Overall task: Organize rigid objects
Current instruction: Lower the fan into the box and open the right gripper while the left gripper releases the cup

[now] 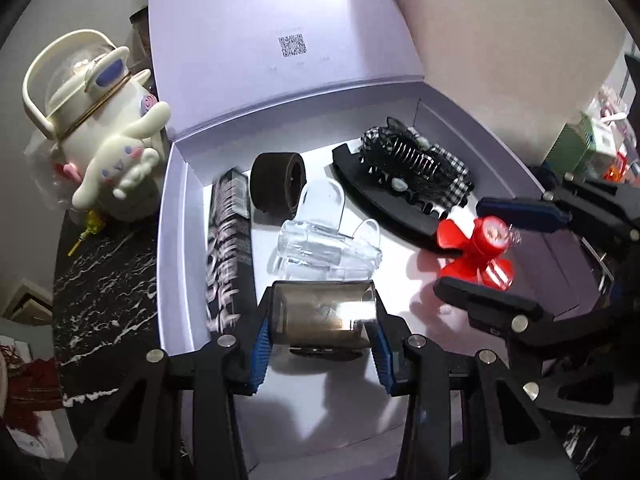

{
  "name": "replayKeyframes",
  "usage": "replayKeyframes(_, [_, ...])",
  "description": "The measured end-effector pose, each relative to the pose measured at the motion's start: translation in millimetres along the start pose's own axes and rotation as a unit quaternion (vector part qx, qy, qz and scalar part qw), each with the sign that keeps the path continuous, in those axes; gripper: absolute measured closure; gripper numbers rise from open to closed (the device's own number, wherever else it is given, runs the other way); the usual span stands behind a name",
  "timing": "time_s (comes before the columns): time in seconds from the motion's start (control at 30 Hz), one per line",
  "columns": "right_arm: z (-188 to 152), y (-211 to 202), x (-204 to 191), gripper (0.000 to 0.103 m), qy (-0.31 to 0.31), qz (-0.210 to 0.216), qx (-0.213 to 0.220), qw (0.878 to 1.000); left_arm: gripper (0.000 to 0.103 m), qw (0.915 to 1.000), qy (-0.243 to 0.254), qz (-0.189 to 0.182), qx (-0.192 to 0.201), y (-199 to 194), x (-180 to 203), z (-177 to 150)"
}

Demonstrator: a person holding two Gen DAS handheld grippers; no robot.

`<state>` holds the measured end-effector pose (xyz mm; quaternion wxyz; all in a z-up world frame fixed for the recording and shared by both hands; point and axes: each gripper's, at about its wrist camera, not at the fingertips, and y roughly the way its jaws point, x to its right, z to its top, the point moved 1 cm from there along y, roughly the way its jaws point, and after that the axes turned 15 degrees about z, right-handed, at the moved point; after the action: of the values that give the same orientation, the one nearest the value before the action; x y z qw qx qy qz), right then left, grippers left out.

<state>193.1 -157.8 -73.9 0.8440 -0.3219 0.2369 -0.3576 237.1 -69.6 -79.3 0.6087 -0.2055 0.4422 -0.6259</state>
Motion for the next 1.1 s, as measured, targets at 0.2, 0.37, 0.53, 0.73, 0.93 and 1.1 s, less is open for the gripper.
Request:
replayKeyframes(0.2, [1, -2, 0, 0.047, 0.001, -0.002, 0.0, 1.0, 0.061, 0.9999, -0.014, -0.004, 0.002, 1, -6, 1])
replayKeyframes(0.37, [1, -9, 0, 0.047, 0.0, -0.005, 0.01, 1.0, 0.061, 0.9995, -0.027, 0.004, 0.013, -11, -26, 3])
replayKeyframes(0.53, [0, -19, -4, 0.038, -0.004, -0.008, 0.019, 1.0, 0.061, 0.9989, -0.041, 0.011, 0.018, -20, -33, 3])
replayKeyframes(0.73, [0, -33, -9, 0.036, -0.009, -0.017, 0.028, 0.999, 0.061, 0.9976, -0.05, 0.037, 0.031, -40, -35, -2])
replayKeyframes(0.93, [-1, -47, -14, 0.034, -0.012, -0.028, 0.038, 0.999, 0.061, 0.9968, -0.057, 0.04, 0.038, -58, -38, -4])
replayKeyframes(1.1, [-4, -57, -16, 0.032, -0.011, -0.033, 0.046, 0.998, 0.06, 0.9964, -0.061, 0.04, 0.043, -66, -38, -6])
